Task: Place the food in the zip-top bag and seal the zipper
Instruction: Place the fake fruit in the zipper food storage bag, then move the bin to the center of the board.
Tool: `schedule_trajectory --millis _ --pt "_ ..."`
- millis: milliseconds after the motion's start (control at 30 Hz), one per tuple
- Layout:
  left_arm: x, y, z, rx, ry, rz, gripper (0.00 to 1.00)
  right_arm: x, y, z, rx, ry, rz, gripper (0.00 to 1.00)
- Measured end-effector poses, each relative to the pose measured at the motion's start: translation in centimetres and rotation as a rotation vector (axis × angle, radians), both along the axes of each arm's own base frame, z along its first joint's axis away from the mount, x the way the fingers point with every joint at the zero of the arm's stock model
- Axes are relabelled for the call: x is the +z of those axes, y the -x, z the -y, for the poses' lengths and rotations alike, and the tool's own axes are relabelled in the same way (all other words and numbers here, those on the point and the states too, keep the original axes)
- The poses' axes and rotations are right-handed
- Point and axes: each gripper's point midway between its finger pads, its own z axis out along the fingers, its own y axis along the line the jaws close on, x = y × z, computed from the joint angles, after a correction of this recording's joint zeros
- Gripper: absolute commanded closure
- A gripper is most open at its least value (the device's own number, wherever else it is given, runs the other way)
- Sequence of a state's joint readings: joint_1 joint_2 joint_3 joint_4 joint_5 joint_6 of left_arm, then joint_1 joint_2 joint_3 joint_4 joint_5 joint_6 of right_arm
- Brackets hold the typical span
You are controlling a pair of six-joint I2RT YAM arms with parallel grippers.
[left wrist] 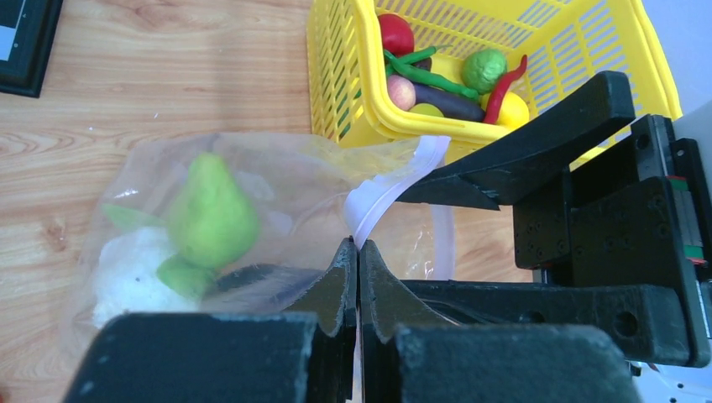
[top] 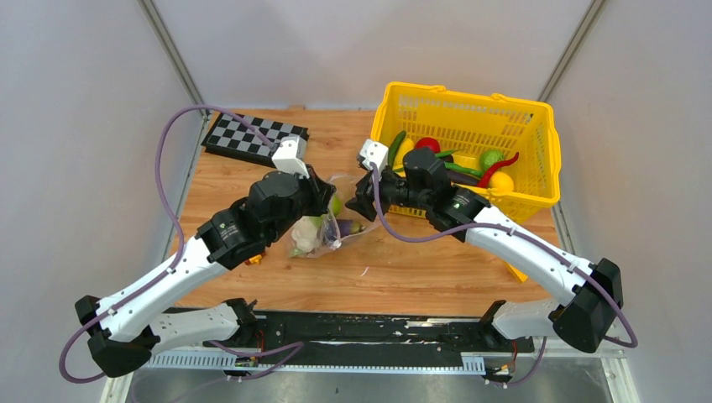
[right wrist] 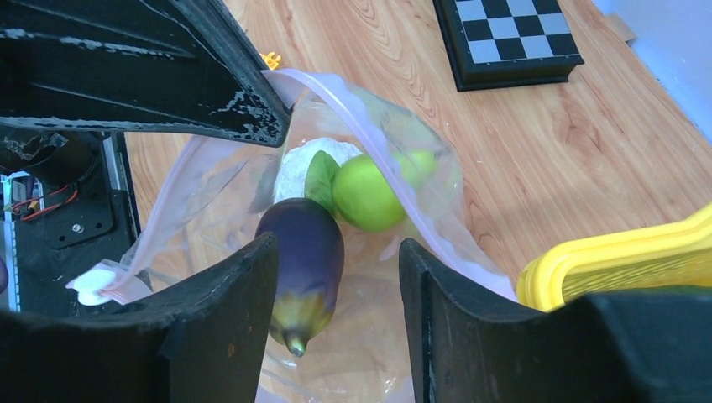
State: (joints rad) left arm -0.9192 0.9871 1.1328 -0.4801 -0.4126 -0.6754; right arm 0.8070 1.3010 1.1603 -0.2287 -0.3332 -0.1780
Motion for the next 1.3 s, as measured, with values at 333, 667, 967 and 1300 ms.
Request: schedule_trajectory --millis 333,667,967,1300 --pt "-0.1 0.0 -0.7 0.023 0.001 0.007 1.0 2.2 1.3 0.8 0.022 -0.054 0.045 0.44" --pt "-0.4 0.1 -1.1 0.035 -0.008 0.009 1.0 7.2 -2.1 6.0 -0.282 -0.137 0.189 0.24" --pt "-0.4 0.2 -1.2 0.032 -0.005 0.01 1.0 2.5 -14.4 18.9 -0.844 -0.087 -0.079 0.22" --pt "-0.5 0.3 -1.2 0.028 -0.008 0.011 1.0 -10.0 -14.0 19.0 -0.798 0.197 -0.5 0.25"
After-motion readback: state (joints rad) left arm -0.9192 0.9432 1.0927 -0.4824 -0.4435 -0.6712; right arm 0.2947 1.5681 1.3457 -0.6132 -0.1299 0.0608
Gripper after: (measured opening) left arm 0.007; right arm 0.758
